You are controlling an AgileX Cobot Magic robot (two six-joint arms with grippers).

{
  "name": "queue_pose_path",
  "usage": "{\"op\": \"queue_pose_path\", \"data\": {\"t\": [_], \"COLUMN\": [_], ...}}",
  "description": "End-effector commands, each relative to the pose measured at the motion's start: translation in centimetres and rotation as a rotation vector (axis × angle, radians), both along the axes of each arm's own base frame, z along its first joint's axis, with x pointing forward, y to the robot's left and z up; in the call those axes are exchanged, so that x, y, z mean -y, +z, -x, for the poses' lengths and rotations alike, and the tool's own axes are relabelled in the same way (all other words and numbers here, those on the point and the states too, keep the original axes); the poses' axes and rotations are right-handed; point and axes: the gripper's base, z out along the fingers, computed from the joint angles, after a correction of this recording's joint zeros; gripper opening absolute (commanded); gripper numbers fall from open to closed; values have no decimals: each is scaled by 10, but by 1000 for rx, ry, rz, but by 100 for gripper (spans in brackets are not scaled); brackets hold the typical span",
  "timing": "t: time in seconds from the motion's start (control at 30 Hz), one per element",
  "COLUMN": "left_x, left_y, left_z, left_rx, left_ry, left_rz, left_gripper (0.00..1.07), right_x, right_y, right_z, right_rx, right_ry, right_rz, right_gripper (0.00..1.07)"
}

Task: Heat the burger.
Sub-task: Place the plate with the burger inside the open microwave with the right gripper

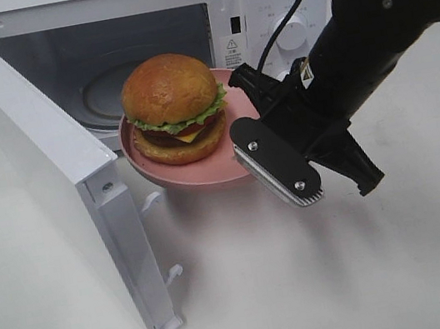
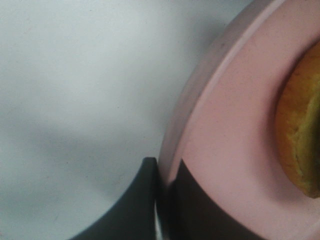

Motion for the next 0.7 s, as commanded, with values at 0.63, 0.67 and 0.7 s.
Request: {"op": "queue_pose_path", "data": {"t": [0.63, 0.67, 0.7], "left_x": [1, 1, 1], "left_y": [0, 0, 0], "left_z": [3, 3, 3], "left_rx": [21, 21, 21], "left_ry": [-1, -1, -1], "left_rz": [5, 5, 5], "left_gripper": [100, 100, 100], "right_x": [-36, -36, -39], "right_y": [3, 3, 3], "right_z": [-50, -50, -54], "right_rx": [81, 81, 82], "right_ry": [-34, -34, -38], "right_rz": [-80, -80, -85], "right_gripper": [0, 0, 0]}}
